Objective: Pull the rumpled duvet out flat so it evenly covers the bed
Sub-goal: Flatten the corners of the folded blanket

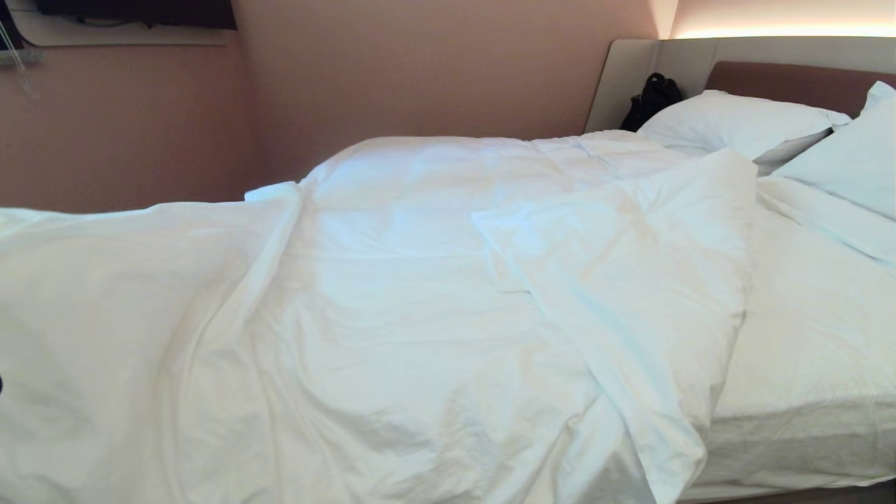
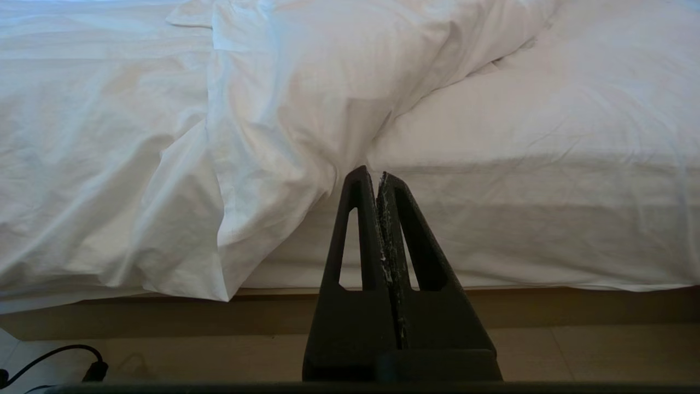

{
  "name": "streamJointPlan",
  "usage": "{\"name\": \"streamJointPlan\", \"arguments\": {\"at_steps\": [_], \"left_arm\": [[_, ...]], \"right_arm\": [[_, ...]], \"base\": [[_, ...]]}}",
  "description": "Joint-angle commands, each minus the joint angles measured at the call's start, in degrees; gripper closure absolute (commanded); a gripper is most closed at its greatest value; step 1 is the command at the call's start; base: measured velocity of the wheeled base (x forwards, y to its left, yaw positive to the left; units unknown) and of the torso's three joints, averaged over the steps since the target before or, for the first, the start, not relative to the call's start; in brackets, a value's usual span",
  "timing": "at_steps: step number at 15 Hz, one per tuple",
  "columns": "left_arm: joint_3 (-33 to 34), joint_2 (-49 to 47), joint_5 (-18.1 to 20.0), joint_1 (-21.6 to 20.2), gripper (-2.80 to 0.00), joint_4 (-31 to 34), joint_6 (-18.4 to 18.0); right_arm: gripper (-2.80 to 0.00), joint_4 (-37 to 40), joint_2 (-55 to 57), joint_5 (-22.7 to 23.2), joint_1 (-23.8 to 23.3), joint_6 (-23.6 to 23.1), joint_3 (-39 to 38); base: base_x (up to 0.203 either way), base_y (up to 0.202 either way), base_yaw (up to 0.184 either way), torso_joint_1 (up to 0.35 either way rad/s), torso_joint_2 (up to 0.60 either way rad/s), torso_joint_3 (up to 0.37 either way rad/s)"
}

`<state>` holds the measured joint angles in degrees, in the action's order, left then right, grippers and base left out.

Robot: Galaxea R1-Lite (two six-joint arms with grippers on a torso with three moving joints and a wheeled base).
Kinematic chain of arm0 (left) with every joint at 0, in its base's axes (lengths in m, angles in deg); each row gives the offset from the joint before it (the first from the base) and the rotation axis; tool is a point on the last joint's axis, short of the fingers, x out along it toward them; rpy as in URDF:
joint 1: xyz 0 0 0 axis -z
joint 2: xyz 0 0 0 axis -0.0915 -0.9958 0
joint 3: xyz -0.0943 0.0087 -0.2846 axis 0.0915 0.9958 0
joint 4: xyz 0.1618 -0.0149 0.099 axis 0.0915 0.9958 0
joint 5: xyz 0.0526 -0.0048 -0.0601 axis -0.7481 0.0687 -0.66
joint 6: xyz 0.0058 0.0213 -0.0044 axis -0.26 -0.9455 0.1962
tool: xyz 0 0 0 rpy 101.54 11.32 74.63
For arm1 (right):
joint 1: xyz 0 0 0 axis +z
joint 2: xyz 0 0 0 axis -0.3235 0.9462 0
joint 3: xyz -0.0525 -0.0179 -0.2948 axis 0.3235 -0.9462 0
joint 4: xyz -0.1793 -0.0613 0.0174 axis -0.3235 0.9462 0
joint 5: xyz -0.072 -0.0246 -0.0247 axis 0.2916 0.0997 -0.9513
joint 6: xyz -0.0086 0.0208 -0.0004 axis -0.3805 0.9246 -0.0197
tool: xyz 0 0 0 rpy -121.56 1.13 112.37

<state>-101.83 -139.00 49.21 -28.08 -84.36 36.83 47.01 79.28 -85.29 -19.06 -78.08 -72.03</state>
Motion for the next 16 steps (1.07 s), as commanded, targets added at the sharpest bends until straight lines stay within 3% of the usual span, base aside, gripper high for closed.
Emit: {"name": "streamJointPlan", "arguments": {"at_steps": [1, 5, 11, 14, 16], "left_arm": [[2.3, 0.6, -0.9, -2.0, 0.00, -0.4, 0.5], [5.5, 0.6, -6.3, -2.1, 0.00, -0.8, 0.7], [5.8, -7.9, -6.6, -5.7, 0.00, -2.5, 0.0], [5.4, -18.1, -7.0, -8.6, 0.00, -12.4, -2.7], [5.4, -25.5, -7.5, -11.3, 0.00, -25.2, -5.4]], "right_arm": [[0.00, 0.0, 0.1, 0.0, 0.0, 0.0, 0.0], [0.00, 0.0, 0.1, 0.0, 0.0, 0.0, 0.0], [0.00, 0.0, 0.1, 0.0, 0.0, 0.0, 0.0], [0.00, 0.0, 0.1, 0.0, 0.0, 0.0, 0.0], [0.00, 0.0, 0.1, 0.0, 0.0, 0.0, 0.0]], "base": [[0.000, 0.000, 0.000, 0.000, 0.00, 0.000], [0.000, 0.000, 0.000, 0.000, 0.00, 0.000], [0.000, 0.000, 0.000, 0.000, 0.00, 0.000], [0.000, 0.000, 0.000, 0.000, 0.00, 0.000], [0.000, 0.000, 0.000, 0.000, 0.00, 0.000]]}}
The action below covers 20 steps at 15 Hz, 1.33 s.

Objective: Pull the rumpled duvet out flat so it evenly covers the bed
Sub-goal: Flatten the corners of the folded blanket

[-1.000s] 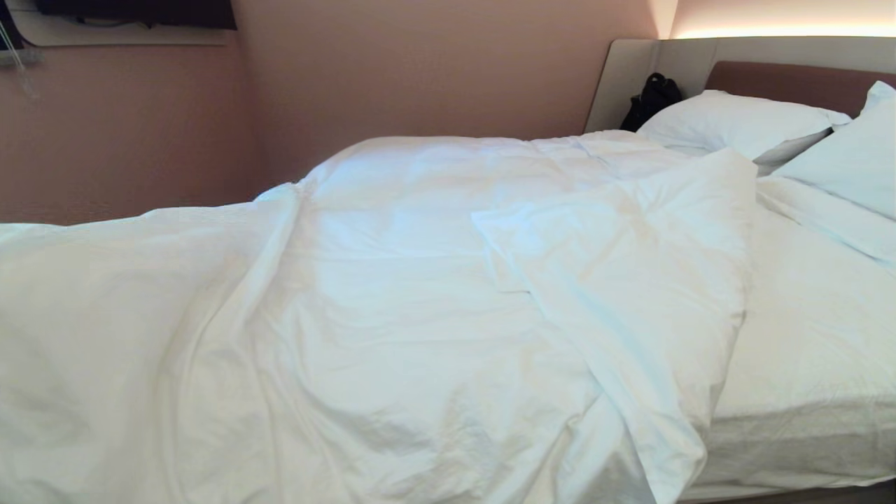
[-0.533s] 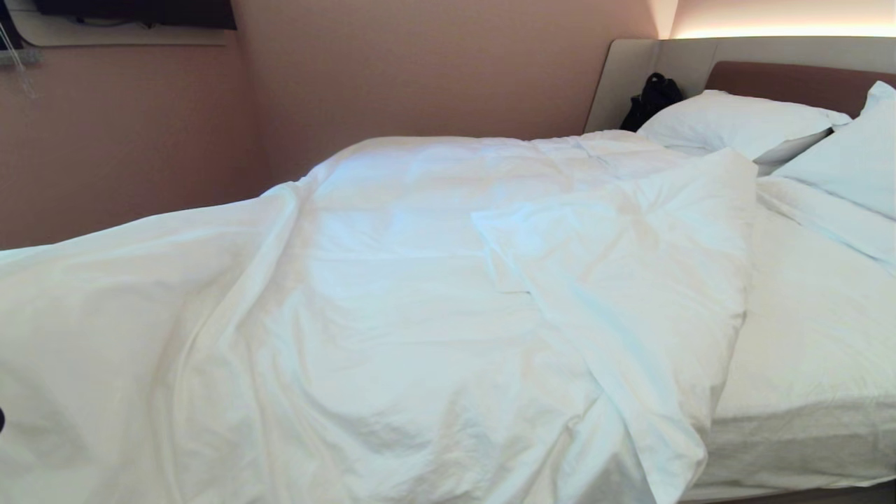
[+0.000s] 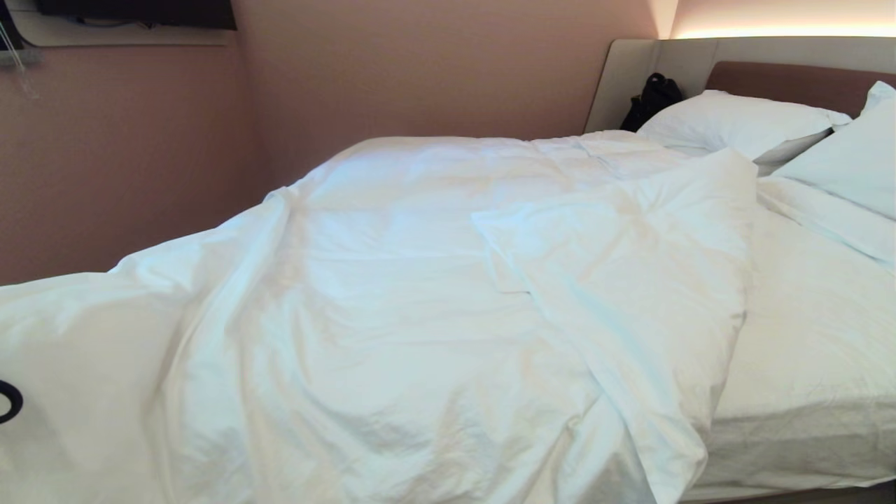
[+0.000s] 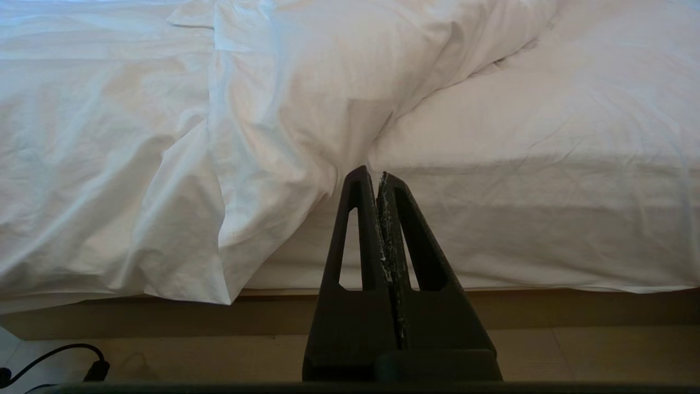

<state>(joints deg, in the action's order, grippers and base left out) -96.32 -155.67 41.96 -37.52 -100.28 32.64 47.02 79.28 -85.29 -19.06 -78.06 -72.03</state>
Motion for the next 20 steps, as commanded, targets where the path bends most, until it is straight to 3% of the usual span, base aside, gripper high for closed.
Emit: {"name": "streamJointPlan", "arguments": {"at_steps": [1, 3, 7, 11, 16, 20], "left_arm": [[-0.1, -11.7, -0.5, -3.2, 0.00, -15.4, -2.7], [-0.7, -15.1, -0.8, -5.1, 0.00, -20.8, -4.8], [-3.1, -17.6, -0.6, -7.7, 0.00, -21.2, -5.0], [-4.0, -21.6, -0.6, -13.3, 0.00, -21.2, -5.0], [-4.1, -24.2, -0.3, -15.7, 0.00, -21.6, -5.0], [-2.1, -27.2, -0.3, -16.2, 0.00, -27.3, -5.1]], "right_arm": [[0.00, 0.0, 0.1, 0.0, 0.0, -0.1, 0.0], [0.00, 0.0, 0.1, 0.0, 0.0, -0.1, 0.0], [0.00, 0.0, 0.1, 0.0, 0.0, -0.1, 0.0], [0.00, 0.0, 0.1, 0.0, 0.0, -0.1, 0.0], [0.00, 0.0, 0.1, 0.0, 0.0, -0.1, 0.0], [0.00, 0.0, 0.1, 0.0, 0.0, -0.1, 0.0]], "base": [[0.000, 0.000, 0.000, 0.000, 0.00, 0.000], [0.000, 0.000, 0.000, 0.000, 0.00, 0.000], [0.000, 0.000, 0.000, 0.000, 0.00, 0.000], [0.000, 0.000, 0.000, 0.000, 0.00, 0.000], [0.000, 0.000, 0.000, 0.000, 0.00, 0.000], [0.000, 0.000, 0.000, 0.000, 0.00, 0.000]]}}
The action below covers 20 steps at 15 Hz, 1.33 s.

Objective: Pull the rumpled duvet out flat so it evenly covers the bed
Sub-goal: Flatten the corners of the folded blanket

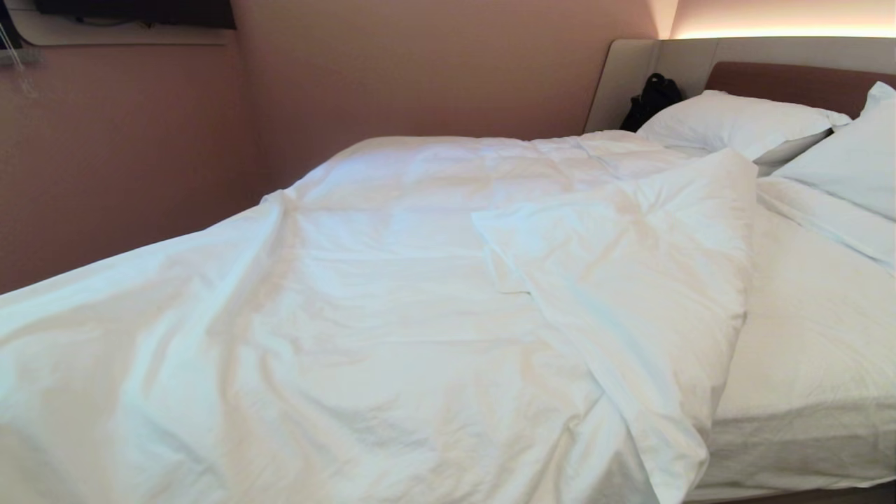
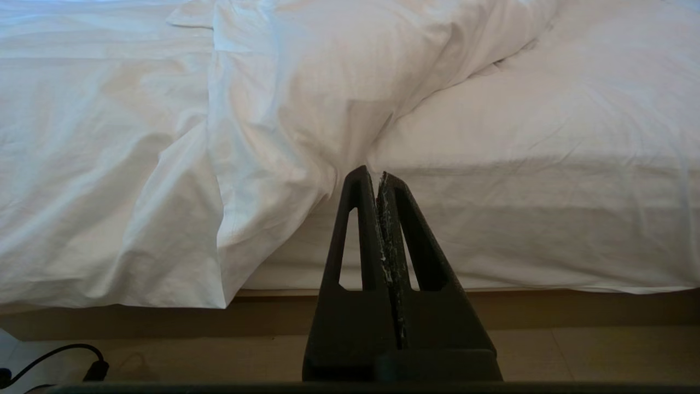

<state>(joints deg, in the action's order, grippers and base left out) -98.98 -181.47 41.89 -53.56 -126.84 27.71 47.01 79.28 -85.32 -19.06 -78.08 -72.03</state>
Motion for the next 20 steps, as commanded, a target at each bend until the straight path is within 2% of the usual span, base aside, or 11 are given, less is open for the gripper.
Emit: {"name": "streamJointPlan", "arguments": {"at_steps": [1, 4, 11, 12, 13, 20], "left_arm": [[1.5, -2.2, -0.3, -0.1, 0.00, -2.1, -0.2], [2.7, -3.3, -0.2, -0.2, 0.00, -4.7, -0.1], [3.8, -3.6, -0.1, -0.4, 0.00, -4.8, 0.0], [4.0, -3.6, -0.1, -0.4, -2.32, -4.8, 0.0], [4.2, -3.4, 0.0, -0.4, -2.80, -4.8, 0.1], [5.6, -1.8, 0.1, -0.4, -2.80, -4.8, 0.2]], "right_arm": [[0.00, 0.0, 0.1, 0.0, 0.0, 0.0, 0.0], [0.00, 0.0, 0.1, 0.0, 0.0, 0.0, 0.0], [0.00, 0.0, 0.1, 0.0, 0.0, 0.1, 0.0], [0.00, 0.0, 0.1, 0.0, 0.0, 0.0, 0.0], [0.00, 0.0, 0.1, 0.0, 0.0, 0.0, 0.0], [0.00, 0.0, 0.1, 0.0, 0.0, 0.0, 0.0]], "base": [[0.000, 0.000, 0.000, 0.000, 0.00, 0.000], [0.000, 0.000, 0.000, 0.000, 0.00, 0.000], [0.000, 0.000, 0.000, 0.000, 0.00, 0.000], [0.000, 0.000, 0.000, 0.000, 0.00, 0.000], [0.000, 0.000, 0.000, 0.000, 0.00, 0.000], [0.000, 0.000, 0.000, 0.000, 0.00, 0.000]]}}
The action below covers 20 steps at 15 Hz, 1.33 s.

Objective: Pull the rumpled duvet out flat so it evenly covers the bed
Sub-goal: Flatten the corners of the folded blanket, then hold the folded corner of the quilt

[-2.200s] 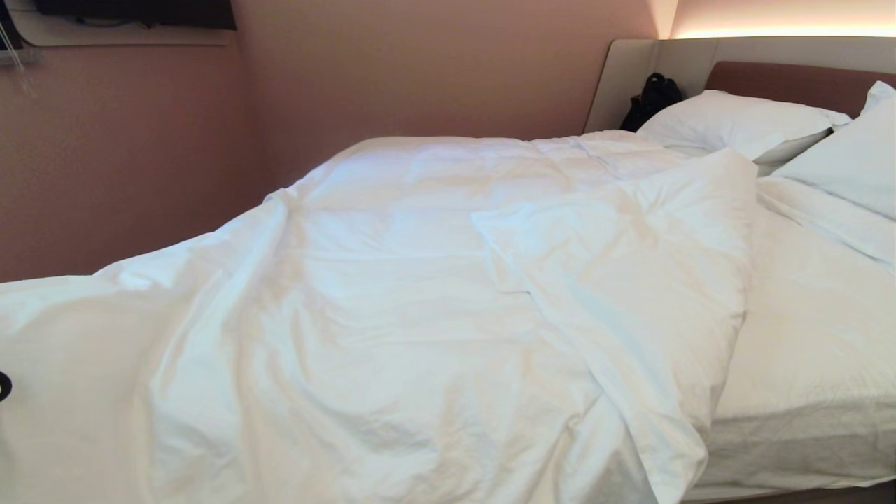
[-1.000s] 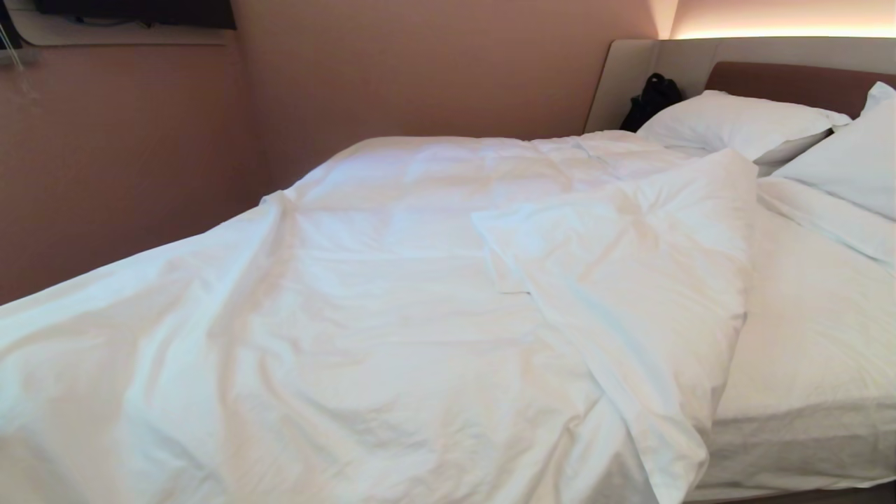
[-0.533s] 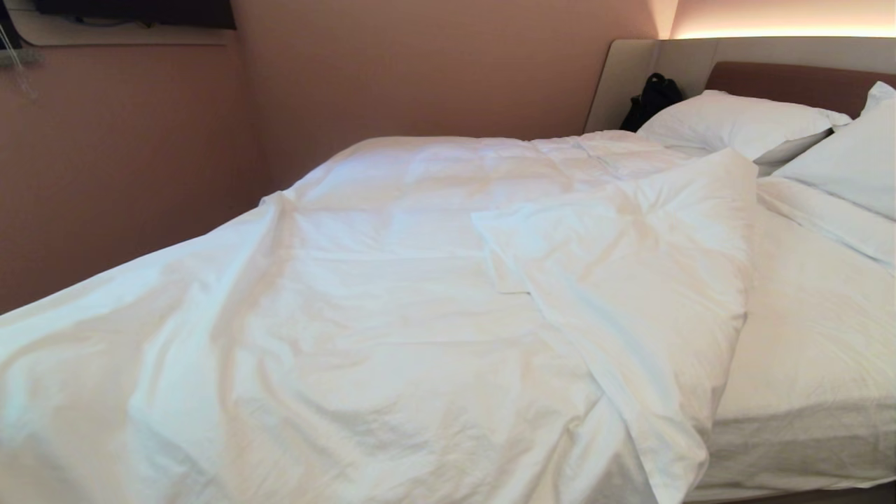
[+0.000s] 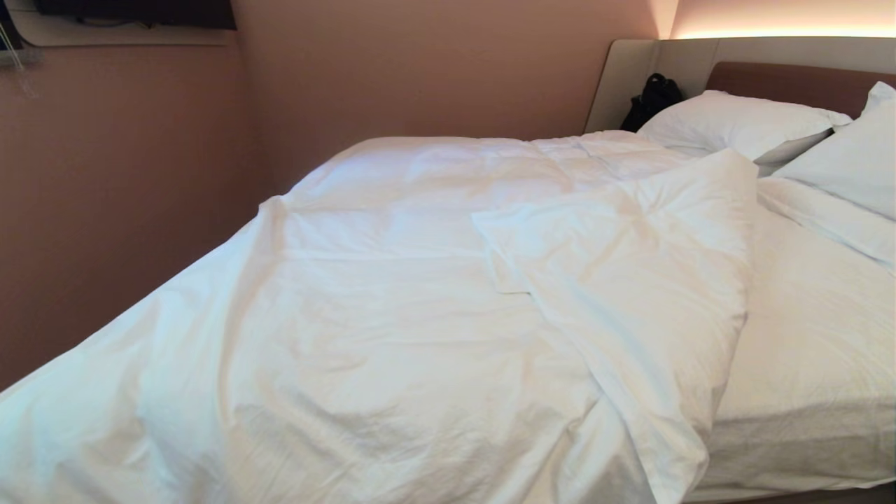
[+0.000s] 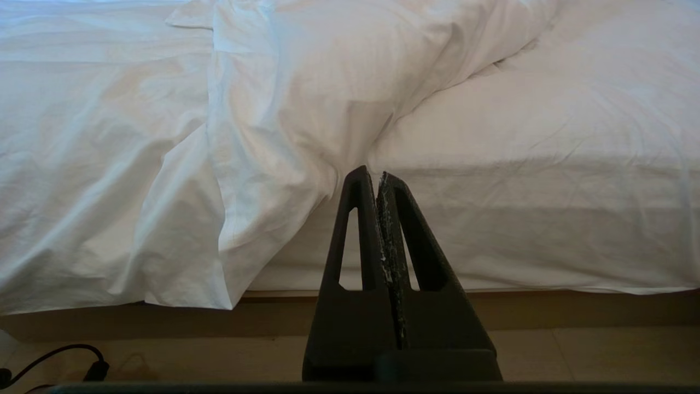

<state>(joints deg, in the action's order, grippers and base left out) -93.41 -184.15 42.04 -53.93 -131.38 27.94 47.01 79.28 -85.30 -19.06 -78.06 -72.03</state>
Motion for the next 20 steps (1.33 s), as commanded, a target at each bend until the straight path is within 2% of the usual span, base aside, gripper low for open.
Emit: {"name": "streamJointPlan", "arguments": {"at_steps": [1, 7, 9, 11, 13, 16, 18, 19, 20], "left_arm": [[0.0, 1.6, 0.2, 0.0, -2.80, -0.3, 0.1], [-0.9, 9.8, 0.7, 0.1, -2.80, 0.1, 0.3], [-1.3, 14.0, 2.8, 0.2, -2.80, 0.1, 0.8], [-2.5, 16.2, 5.1, 0.7, -2.80, 0.3, 3.6], [-4.6, 20.4, 7.3, 1.5, -2.80, 3.2, 7.8], [-7.1, 27.4, 9.0, 4.5, -2.80, 13.0, 15.9], [-7.6, 35.8, 10.9, 9.0, -2.80, 23.2, 21.2], [-8.0, 40.0, 12.9, 11.2, 0.00, 29.6, 23.8], [-8.8, 44.2, 15.8, 13.3, 0.00, 39.3, 26.8]], "right_arm": [[0.00, 0.0, 0.1, 0.0, 0.0, 0.0, 0.0], [0.00, 0.0, 0.1, 0.0, 0.0, 0.0, 0.0], [0.00, 0.0, 0.1, 0.0, 0.0, -0.1, 0.0], [0.00, 0.0, 0.1, 0.0, 0.0, -0.1, 0.0], [0.00, 0.0, 0.1, 0.0, 0.0, 0.0, 0.0], [0.00, 0.0, 0.1, 0.0, 0.0, -0.1, 0.0], [0.00, 0.0, 0.1, 0.0, 0.0, 0.0, 0.0], [0.00, 0.0, 0.1, 0.0, 0.0, -0.1, 0.0], [0.00, 0.0, 0.1, 0.0, 0.0, -0.1, 0.0]], "base": [[0.000, 0.000, 0.000, 0.000, 0.00, 0.000], [0.000, 0.000, 0.000, 0.000, 0.00, 0.000], [0.000, 0.000, 0.000, 0.000, 0.00, 0.000], [0.000, 0.000, 0.000, 0.000, 0.00, 0.000], [0.000, 0.000, 0.000, 0.000, 0.00, 0.000], [0.000, 0.000, 0.000, 0.000, 0.00, 0.000], [0.000, 0.000, 0.000, 0.000, 0.00, 0.000], [0.000, 0.000, 0.000, 0.000, 0.00, 0.000], [0.000, 0.000, 0.000, 0.000, 0.00, 0.000]]}}
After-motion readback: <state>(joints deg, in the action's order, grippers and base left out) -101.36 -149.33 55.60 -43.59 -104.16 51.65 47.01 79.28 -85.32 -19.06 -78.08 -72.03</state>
